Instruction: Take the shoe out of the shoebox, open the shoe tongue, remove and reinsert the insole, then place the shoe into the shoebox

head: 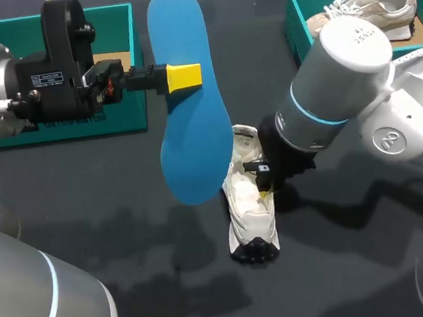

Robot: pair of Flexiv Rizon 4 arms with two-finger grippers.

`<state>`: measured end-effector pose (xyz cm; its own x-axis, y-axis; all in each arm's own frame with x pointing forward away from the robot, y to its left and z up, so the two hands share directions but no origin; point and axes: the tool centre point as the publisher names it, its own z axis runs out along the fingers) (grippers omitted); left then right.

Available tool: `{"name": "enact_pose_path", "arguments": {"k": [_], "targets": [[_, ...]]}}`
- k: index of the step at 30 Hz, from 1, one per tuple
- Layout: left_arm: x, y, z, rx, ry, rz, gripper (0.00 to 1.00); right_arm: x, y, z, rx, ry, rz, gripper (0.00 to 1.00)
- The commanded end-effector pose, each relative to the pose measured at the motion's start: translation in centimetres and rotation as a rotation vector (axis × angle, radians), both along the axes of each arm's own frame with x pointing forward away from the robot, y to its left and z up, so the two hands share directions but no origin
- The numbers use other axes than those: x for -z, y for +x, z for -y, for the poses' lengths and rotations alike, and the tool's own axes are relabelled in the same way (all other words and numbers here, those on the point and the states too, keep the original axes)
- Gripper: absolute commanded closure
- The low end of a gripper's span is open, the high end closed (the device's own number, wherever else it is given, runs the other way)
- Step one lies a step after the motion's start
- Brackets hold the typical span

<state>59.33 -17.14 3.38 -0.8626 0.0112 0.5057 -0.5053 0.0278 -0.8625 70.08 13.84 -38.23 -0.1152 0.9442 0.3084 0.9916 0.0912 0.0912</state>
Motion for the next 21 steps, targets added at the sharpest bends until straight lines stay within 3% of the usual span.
{"name": "enact_pose_path", "arguments": {"k": [1,2,3,8,13,16,21], "targets": [[0.1,0.0,0.2,0.000,0.000,0.000,1.00,0.1,-0.2,-0.3,0.006,0.006,0.005,0.65],[0.1,0.0,0.2,0.000,0.000,0.000,1.00,0.0,-0.2,-0.3,0.008,0.008,0.007,0.50],[0.1,0.0,0.2,0.000,0.000,0.000,1.00,-0.1,-0.2,-0.3,0.010,0.008,0.007,0.00],[0.1,0.0,0.2,0.000,0.000,0.000,1.00,-1.1,-0.3,-0.4,0.016,0.014,0.014,0.00],[0.1,0.0,0.2,0.000,0.000,0.000,1.00,-3.5,-0.3,0.2,0.032,0.026,0.004,0.00],[0.1,0.0,0.2,0.000,0.000,0.000,1.00,-5.1,0.2,1.2,0.030,0.097,-0.058,0.00],[0.1,0.0,0.2,0.000,0.000,0.000,1.00,-5.1,0.2,1.2,0.030,0.097,-0.058,0.00]]}}
